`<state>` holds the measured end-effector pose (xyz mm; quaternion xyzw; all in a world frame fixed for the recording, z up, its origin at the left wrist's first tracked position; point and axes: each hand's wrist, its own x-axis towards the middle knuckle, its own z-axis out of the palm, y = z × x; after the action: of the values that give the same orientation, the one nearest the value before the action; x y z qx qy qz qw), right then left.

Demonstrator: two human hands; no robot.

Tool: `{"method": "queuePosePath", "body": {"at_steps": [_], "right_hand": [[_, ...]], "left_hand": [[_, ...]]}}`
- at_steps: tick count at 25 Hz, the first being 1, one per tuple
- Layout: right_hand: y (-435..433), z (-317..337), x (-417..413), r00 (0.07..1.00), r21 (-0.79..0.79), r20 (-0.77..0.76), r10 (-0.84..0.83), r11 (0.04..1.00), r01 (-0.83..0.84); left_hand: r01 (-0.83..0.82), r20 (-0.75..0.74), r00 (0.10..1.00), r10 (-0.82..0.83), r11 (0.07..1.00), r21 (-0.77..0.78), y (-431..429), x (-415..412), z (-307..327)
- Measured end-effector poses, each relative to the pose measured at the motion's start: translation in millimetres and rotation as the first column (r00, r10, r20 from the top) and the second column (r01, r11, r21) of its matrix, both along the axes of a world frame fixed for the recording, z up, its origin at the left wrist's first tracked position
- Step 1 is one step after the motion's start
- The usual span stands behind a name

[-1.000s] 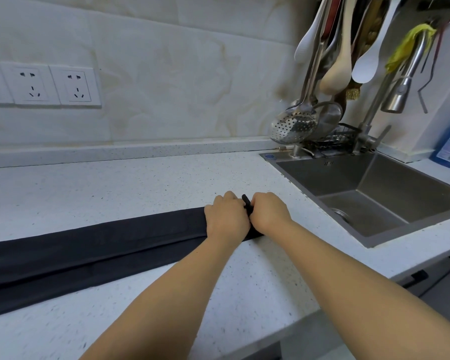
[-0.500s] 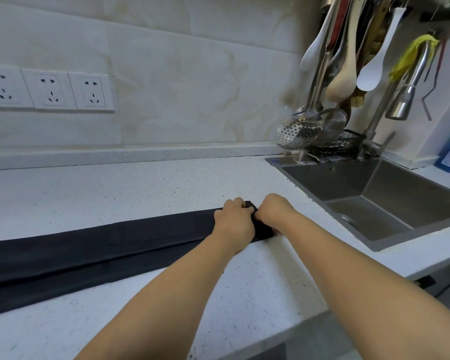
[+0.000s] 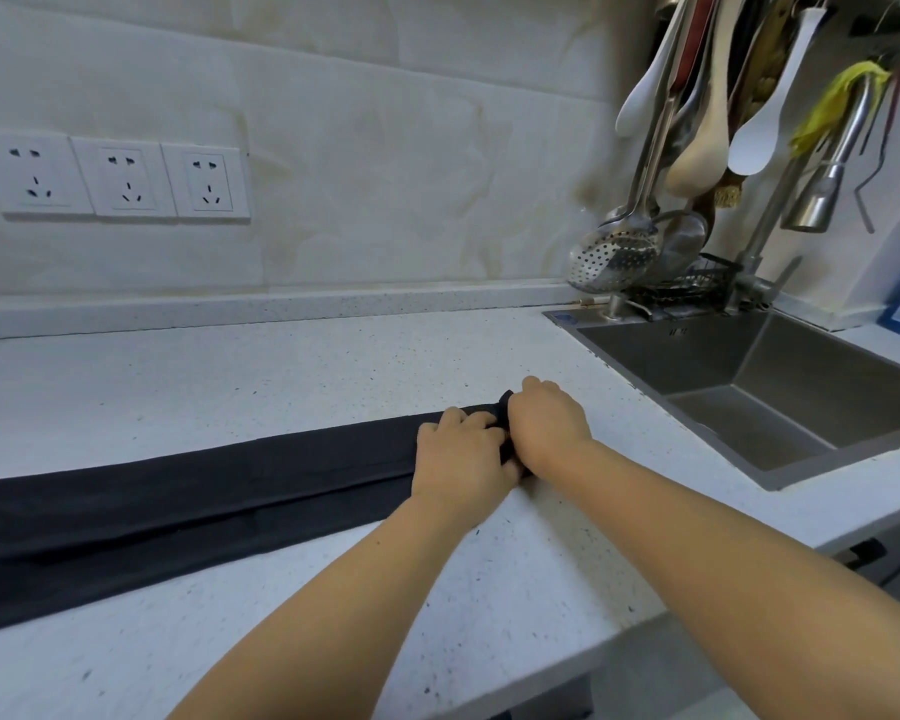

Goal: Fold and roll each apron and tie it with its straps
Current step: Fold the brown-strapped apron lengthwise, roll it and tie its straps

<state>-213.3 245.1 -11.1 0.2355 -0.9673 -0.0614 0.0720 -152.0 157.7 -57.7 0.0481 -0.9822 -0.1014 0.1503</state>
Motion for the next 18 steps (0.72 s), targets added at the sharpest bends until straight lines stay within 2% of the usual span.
{"method": "queuePosePath", "body": {"at_steps": [3, 5, 7, 8, 9, 11, 15, 17, 18], "right_hand": [[4.7, 11.3, -18.6, 0.966, -0.110, 0.220, -0.136, 0.980, 0.164], [9.4, 16.5, -34.9, 0.893, -0.183, 0.395, -0.216, 0.934, 0.307], [10.4, 16.6, -38.4, 0.792, -0.295, 0.570, -0.219, 0.845, 0.446], [9.3, 14.9, -37.2, 0.776, -0.318, 0.594, -0.214, 0.823, 0.470], [6.8, 13.6, -35.5, 0.793, -0.324, 0.572, -0.211, 0.830, 0.454], [0.2, 11.4, -28.2, 0.881, -0.286, 0.420, -0.219, 0.889, 0.358], [-10.8, -1.4, -6.3, 0.989, -0.204, 0.086, -0.119, 0.970, 0.134], [-11.4, -3.1, -2.3, 0.996, -0.195, 0.067, -0.063, 0.978, 0.075], [-10.3, -0.6, -5.0, 0.989, -0.226, 0.135, -0.051, 0.971, 0.081]], "left_hand": [[0.043, 0.039, 0.998, -0.045, 0.998, 0.048, -5.6, 1.4, 0.6], [0.059, 0.055, 0.997, -0.061, 0.998, 0.034, -7.3, 4.7, -0.3], [0.066, 0.017, 0.998, -0.067, 0.996, 0.066, -5.8, 6.5, 0.4], [0.053, -0.025, 0.998, -0.051, 0.992, 0.116, -6.4, 6.6, 1.0], [0.029, -0.060, 0.998, -0.018, 0.983, 0.180, -7.1, 7.2, 2.7], [-0.017, -0.063, 0.997, 0.034, 0.967, 0.254, -7.9, 7.2, 3.7], [0.018, -0.021, 1.000, -0.014, 0.976, 0.217, -9.2, 7.8, 3.4], [0.049, -0.018, 0.999, -0.046, 0.975, 0.218, -10.6, 8.8, 3.2], [0.057, -0.014, 0.998, -0.055, 0.975, 0.214, -11.4, 9.8, 3.3]]}}
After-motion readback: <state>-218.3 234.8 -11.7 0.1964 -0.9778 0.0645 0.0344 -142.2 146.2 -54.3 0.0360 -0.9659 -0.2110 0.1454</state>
